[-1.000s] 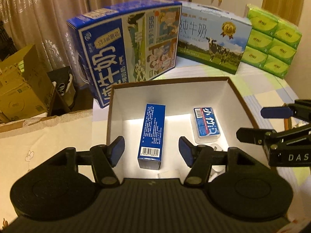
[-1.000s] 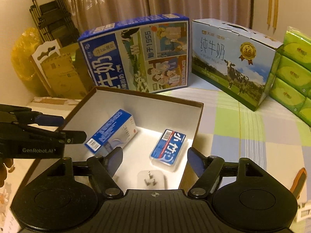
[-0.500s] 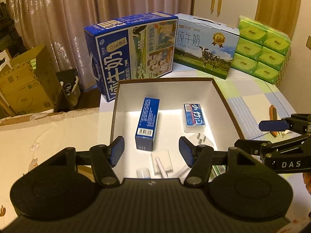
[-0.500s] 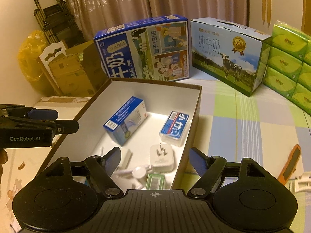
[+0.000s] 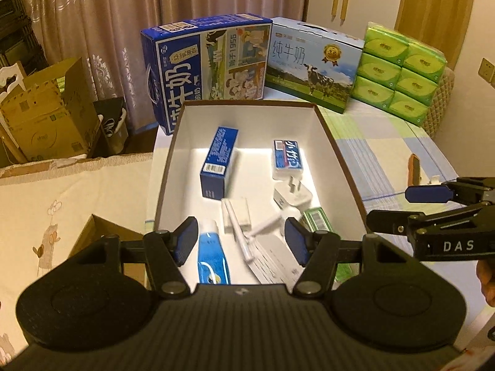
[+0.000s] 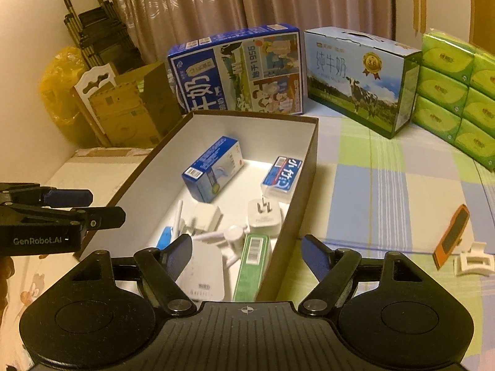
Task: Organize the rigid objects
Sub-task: 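Move both tools back from the box toward the knife and claw clip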
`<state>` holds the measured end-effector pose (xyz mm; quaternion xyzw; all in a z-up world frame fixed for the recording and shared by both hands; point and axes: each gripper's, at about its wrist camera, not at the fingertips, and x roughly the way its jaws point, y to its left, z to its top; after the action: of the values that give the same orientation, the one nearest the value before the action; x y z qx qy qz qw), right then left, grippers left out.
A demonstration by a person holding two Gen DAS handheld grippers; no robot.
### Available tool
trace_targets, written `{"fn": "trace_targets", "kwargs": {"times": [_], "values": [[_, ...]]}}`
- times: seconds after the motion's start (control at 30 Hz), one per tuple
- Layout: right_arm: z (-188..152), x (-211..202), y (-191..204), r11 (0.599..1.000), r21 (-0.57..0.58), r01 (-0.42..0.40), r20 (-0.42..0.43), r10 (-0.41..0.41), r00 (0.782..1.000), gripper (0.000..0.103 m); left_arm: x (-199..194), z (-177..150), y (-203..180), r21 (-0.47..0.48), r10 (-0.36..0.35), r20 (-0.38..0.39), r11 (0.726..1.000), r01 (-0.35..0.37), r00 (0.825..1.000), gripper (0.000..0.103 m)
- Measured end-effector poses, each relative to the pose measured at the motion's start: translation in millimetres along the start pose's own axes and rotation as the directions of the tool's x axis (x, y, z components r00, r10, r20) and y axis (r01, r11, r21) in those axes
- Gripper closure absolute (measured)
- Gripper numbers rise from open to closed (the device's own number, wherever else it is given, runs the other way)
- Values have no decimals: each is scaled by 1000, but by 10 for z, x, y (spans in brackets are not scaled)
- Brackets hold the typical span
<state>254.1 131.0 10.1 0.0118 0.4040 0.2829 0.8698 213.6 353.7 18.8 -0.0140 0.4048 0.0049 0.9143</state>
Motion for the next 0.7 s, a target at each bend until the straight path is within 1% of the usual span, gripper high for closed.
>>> {"fn": "trace_targets", "kwargs": {"times": [0.43, 0.7], "values": [[-352, -270, -84, 1000, -9, -17, -37, 17, 999, 28, -227, -380, -282, -30, -7, -31, 1000, 6, 999, 45], [-549, -367, -222, 999, -20, -38, -75, 36, 997, 28, -230, -538, -538, -45, -10, -70, 999, 7, 998, 45]]}}
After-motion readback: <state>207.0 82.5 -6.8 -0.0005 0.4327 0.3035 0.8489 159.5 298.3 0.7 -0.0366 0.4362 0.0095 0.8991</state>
